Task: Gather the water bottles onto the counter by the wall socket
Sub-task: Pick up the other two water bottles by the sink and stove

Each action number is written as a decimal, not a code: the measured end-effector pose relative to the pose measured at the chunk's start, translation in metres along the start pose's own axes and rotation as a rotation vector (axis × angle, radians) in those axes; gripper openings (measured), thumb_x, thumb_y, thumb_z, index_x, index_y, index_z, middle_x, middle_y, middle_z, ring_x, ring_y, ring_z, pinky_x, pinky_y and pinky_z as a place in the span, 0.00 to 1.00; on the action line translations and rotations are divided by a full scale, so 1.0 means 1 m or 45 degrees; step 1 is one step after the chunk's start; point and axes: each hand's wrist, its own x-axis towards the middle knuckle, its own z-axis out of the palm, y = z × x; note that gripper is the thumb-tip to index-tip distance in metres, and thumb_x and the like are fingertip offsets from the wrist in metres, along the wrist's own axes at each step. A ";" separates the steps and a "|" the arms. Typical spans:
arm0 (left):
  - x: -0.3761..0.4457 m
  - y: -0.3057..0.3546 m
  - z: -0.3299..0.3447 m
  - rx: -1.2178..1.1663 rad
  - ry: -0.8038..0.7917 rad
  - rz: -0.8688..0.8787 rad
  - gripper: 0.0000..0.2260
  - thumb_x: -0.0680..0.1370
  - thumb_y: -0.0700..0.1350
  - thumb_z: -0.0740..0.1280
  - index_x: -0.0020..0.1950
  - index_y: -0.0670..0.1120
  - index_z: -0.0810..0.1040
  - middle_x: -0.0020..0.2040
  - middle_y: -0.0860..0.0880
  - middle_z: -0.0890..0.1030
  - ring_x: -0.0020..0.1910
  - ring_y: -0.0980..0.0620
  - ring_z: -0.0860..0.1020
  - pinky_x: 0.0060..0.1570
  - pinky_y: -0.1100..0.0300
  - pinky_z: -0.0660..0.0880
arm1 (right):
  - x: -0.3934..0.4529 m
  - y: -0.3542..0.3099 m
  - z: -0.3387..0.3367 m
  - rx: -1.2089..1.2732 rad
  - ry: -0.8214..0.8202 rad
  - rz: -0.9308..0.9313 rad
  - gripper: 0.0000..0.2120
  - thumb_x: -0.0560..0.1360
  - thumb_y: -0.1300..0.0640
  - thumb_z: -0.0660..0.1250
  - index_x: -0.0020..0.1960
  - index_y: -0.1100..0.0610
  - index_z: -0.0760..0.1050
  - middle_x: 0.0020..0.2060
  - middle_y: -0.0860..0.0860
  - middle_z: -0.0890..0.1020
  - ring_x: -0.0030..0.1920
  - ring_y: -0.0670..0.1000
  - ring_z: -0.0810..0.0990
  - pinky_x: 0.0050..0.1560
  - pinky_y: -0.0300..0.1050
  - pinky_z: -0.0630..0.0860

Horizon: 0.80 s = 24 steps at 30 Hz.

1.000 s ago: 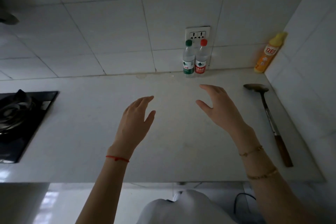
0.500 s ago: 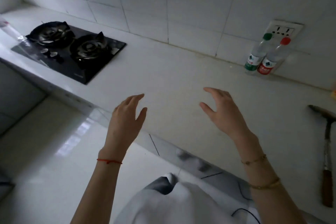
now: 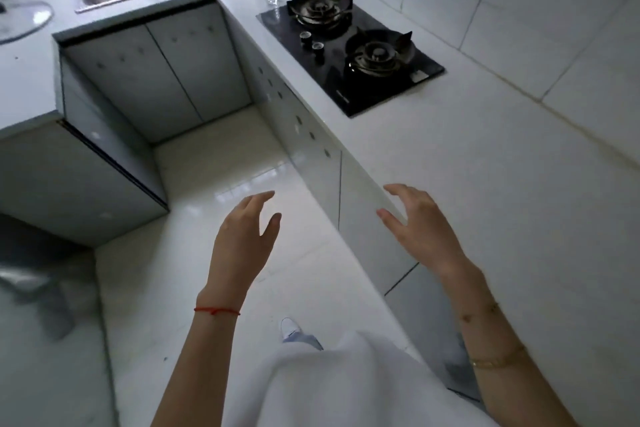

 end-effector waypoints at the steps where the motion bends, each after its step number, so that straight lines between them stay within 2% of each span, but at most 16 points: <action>1: 0.007 -0.020 -0.011 0.004 0.008 -0.030 0.16 0.77 0.46 0.66 0.65 0.49 0.74 0.62 0.50 0.78 0.60 0.48 0.77 0.58 0.55 0.73 | 0.013 -0.017 0.015 0.013 -0.016 -0.024 0.22 0.76 0.49 0.64 0.67 0.56 0.69 0.61 0.53 0.77 0.62 0.53 0.72 0.61 0.45 0.69; 6: 0.044 -0.105 -0.063 0.023 0.096 -0.141 0.16 0.77 0.45 0.66 0.64 0.47 0.74 0.61 0.49 0.78 0.60 0.48 0.77 0.58 0.55 0.73 | 0.077 -0.098 0.081 0.092 -0.076 -0.137 0.20 0.75 0.49 0.65 0.65 0.55 0.71 0.58 0.52 0.78 0.59 0.51 0.75 0.59 0.44 0.71; 11: 0.081 -0.162 -0.101 0.023 0.145 -0.221 0.17 0.77 0.45 0.65 0.66 0.47 0.73 0.62 0.48 0.78 0.61 0.49 0.76 0.60 0.54 0.73 | 0.138 -0.159 0.124 0.108 -0.138 -0.242 0.20 0.76 0.47 0.64 0.65 0.53 0.71 0.56 0.50 0.78 0.58 0.49 0.75 0.56 0.43 0.71; 18: 0.146 -0.218 -0.125 -0.021 0.231 -0.314 0.17 0.77 0.44 0.66 0.66 0.45 0.74 0.63 0.48 0.78 0.62 0.50 0.75 0.64 0.54 0.72 | 0.233 -0.204 0.173 0.117 -0.243 -0.344 0.21 0.76 0.47 0.64 0.66 0.53 0.70 0.59 0.50 0.78 0.59 0.48 0.75 0.59 0.42 0.71; 24: 0.239 -0.268 -0.136 -0.016 0.282 -0.376 0.18 0.77 0.44 0.67 0.66 0.45 0.74 0.63 0.47 0.78 0.63 0.50 0.75 0.63 0.58 0.70 | 0.345 -0.231 0.213 0.161 -0.269 -0.390 0.21 0.75 0.48 0.65 0.66 0.54 0.70 0.60 0.49 0.78 0.60 0.48 0.75 0.59 0.42 0.71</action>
